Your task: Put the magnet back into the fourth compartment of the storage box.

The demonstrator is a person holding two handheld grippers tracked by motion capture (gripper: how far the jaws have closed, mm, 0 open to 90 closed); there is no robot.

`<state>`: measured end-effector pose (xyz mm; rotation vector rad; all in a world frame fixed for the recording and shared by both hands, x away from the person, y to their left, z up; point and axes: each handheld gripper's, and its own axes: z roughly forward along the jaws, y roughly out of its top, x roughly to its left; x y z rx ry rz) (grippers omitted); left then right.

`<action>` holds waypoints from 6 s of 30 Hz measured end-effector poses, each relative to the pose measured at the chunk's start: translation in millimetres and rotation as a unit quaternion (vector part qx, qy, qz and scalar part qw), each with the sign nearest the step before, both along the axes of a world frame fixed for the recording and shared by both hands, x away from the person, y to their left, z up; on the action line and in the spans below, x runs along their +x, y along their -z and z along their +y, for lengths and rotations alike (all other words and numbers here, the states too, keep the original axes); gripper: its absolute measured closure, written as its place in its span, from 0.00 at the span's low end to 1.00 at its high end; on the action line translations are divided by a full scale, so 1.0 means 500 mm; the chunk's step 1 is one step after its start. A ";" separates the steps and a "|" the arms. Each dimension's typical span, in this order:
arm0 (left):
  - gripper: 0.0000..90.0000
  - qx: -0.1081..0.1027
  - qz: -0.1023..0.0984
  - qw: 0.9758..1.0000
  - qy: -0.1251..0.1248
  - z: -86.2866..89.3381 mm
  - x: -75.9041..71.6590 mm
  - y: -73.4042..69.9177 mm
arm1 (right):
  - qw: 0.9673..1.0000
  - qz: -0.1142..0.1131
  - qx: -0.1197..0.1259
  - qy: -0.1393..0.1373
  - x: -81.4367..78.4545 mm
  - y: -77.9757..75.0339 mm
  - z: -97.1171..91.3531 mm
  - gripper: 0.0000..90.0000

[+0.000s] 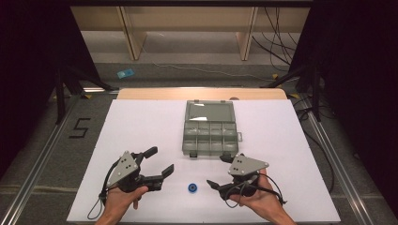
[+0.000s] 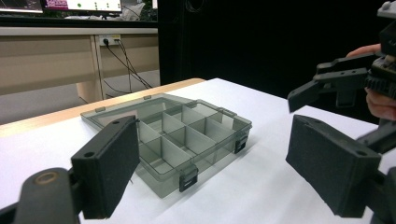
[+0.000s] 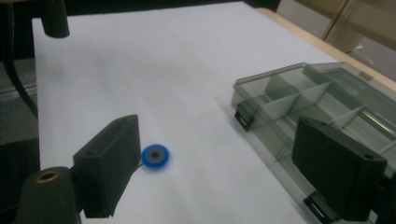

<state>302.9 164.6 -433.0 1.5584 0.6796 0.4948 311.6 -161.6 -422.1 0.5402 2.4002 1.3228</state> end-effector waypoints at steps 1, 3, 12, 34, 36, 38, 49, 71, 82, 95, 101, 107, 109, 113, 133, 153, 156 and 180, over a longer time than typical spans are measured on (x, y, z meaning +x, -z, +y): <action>0.18 0.000 0.000 1.000 0.000 0.000 0.000 0.000 | 1.000 0.002 -0.009 -0.007 0.002 0.001 0.008 0.19; 0.18 -0.001 0.002 1.000 0.000 0.000 0.000 0.000 | 0.999 0.008 -0.025 -0.021 0.005 0.004 0.023 0.20; 0.18 -0.003 0.003 1.000 0.000 0.000 0.000 0.000 | 0.996 0.020 -0.068 -0.050 0.021 0.010 0.058 0.22; 0.18 -0.001 -0.002 1.000 0.001 0.002 0.000 -0.002 | 0.980 0.065 -0.158 -0.103 0.045 0.038 0.117 0.30; 0.18 -0.003 0.001 1.000 0.000 0.002 -0.001 -0.001 | 0.976 0.070 -0.173 -0.109 0.048 0.045 0.126 0.32; 0.18 -0.003 0.001 1.000 -0.001 0.002 0.000 -0.001 | 0.975 0.074 -0.177 -0.111 0.050 0.047 0.129 0.33; 0.18 -0.003 0.000 1.000 -0.001 0.002 -0.001 -0.001 | 0.963 0.098 -0.217 -0.128 0.064 0.067 0.156 0.41; 0.18 -0.005 -0.002 1.000 -0.007 0.005 0.000 -0.002 | 0.936 0.129 -0.283 -0.164 0.084 0.083 0.200 0.59; 0.18 -0.003 -0.003 1.000 -0.007 0.005 0.000 -0.002 | 0.927 0.146 -0.294 -0.179 0.090 0.086 0.211 0.69; 0.18 -0.004 -0.004 1.000 -0.007 0.005 -0.001 -0.003 | 0.928 0.145 -0.294 -0.174 0.092 0.078 0.207 0.70; 0.18 -0.006 -0.003 1.000 -0.007 0.005 -0.001 -0.004 | 0.932 0.137 -0.291 -0.168 0.096 0.067 0.199 0.70; 0.18 -0.005 -0.003 1.000 -0.006 0.005 -0.001 -0.003 | 0.937 0.136 -0.281 -0.159 0.105 0.049 0.184 0.70; 0.18 -0.004 -0.004 1.000 -0.006 0.005 -0.001 -0.004 | 0.939 0.132 -0.278 -0.156 0.109 0.044 0.179 0.70; 0.18 -0.003 -0.004 1.000 -0.005 0.005 -0.001 -0.003 | 0.942 0.129 -0.272 -0.152 0.114 0.032 0.170 0.70; 0.18 -0.006 -0.003 1.000 -0.005 0.005 -0.002 -0.004 | 0.961 0.110 -0.232 -0.103 0.147 -0.029 0.108 0.70; 0.18 -0.004 -0.005 1.000 -0.005 0.004 -0.001 -0.004 | 0.975 0.084 -0.203 -0.044 0.184 -0.067 0.037 0.70; 0.18 -0.004 -0.005 1.000 -0.004 0.004 -0.001 -0.004 | 0.976 0.086 -0.198 -0.037 0.189 -0.069 0.027 0.70; 0.19 -0.004 -0.004 1.000 -0.004 0.003 -0.001 -0.004 | 0.981 0.079 -0.177 0.031 0.238 -0.075 -0.044 0.70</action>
